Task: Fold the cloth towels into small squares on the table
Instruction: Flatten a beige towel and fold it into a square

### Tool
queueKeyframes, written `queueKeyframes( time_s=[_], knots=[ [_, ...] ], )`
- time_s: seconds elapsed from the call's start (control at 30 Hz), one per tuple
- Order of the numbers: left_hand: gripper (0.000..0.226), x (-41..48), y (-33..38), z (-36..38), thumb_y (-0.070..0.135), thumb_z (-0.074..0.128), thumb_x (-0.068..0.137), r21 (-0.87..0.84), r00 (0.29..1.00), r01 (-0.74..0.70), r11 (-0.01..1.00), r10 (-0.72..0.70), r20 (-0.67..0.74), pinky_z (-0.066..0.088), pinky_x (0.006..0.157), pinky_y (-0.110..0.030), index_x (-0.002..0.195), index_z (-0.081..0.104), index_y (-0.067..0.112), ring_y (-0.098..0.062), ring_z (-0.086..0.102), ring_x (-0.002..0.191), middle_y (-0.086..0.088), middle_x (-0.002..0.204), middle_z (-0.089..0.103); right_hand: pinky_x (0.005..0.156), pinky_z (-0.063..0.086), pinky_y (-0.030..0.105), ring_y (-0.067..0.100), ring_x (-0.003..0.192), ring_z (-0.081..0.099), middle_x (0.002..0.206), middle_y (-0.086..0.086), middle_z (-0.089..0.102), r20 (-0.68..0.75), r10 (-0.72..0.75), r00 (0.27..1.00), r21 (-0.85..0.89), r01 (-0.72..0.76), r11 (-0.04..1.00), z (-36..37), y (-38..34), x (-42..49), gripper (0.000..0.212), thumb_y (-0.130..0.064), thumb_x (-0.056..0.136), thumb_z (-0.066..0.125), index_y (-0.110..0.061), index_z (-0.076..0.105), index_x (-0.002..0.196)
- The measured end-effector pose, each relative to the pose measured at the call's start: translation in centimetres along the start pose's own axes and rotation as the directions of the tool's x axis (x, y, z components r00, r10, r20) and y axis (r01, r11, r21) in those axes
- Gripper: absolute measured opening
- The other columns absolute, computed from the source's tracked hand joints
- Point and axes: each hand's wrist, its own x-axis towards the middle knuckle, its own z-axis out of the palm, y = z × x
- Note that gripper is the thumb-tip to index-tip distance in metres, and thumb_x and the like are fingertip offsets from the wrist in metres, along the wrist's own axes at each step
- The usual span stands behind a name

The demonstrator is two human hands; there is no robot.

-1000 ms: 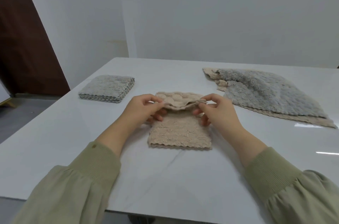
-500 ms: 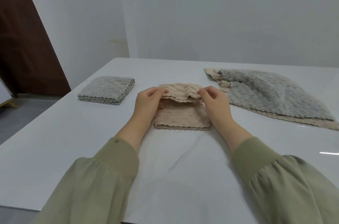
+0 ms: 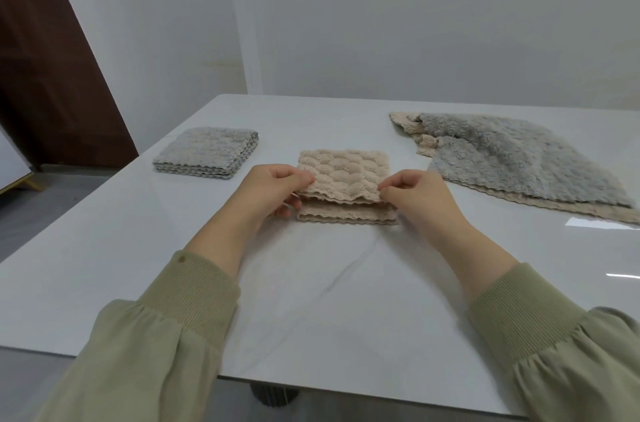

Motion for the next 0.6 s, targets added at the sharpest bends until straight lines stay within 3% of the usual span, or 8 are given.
queueKeyframes(
  time_s=[0.2, 0.4, 0.6],
  knots=[
    [0.013, -0.06, -0.11, -0.11, 0.004, 0.066, 0.083, 0.092, 0.999, -0.018, 0.996, 0.016, 0.029, 0.041, 0.044, -0.020, 0.080, 0.073, 0.015, -0.007, 0.052, 0.046, 0.008, 0.059, 0.063, 0.041, 0.037, 0.008, -0.002, 0.039, 0.045, 0.057, 0.001, 0.062, -0.022, 0.038, 0.999, -0.050, -0.039, 0.998, -0.35, -0.28, 0.10, 0.014, -0.001, 0.077, 0.058, -0.007, 0.069, 0.070],
    [0.015, -0.01, -0.14, -0.42, 0.003, 0.069, 0.080, 0.156, 0.999, -0.010, 0.988, 0.005, 0.034, 0.041, 0.043, -0.022, 0.079, 0.073, 0.017, -0.010, 0.052, 0.051, 0.000, 0.065, 0.061, 0.045, 0.041, 0.008, 0.000, 0.037, 0.048, 0.044, -0.003, 0.058, 0.056, 0.059, 0.997, -0.052, -0.056, 0.997, -0.69, -0.43, 0.08, 0.019, 0.003, 0.077, 0.056, -0.009, 0.066, 0.066],
    [0.017, 0.07, -0.17, -0.29, 0.005, 0.064, 0.083, 0.217, 1.000, 0.026, 0.976, -0.027, 0.003, 0.038, 0.047, -0.023, 0.077, 0.072, 0.019, -0.009, 0.045, 0.046, 0.013, 0.040, 0.048, 0.042, 0.038, 0.007, -0.003, 0.037, 0.047, 0.046, -0.002, 0.058, 0.062, 0.064, 0.996, -0.129, -0.055, 0.990, -0.74, -0.47, 0.17, 0.015, -0.001, 0.078, 0.058, -0.007, 0.070, 0.070]
  ],
)
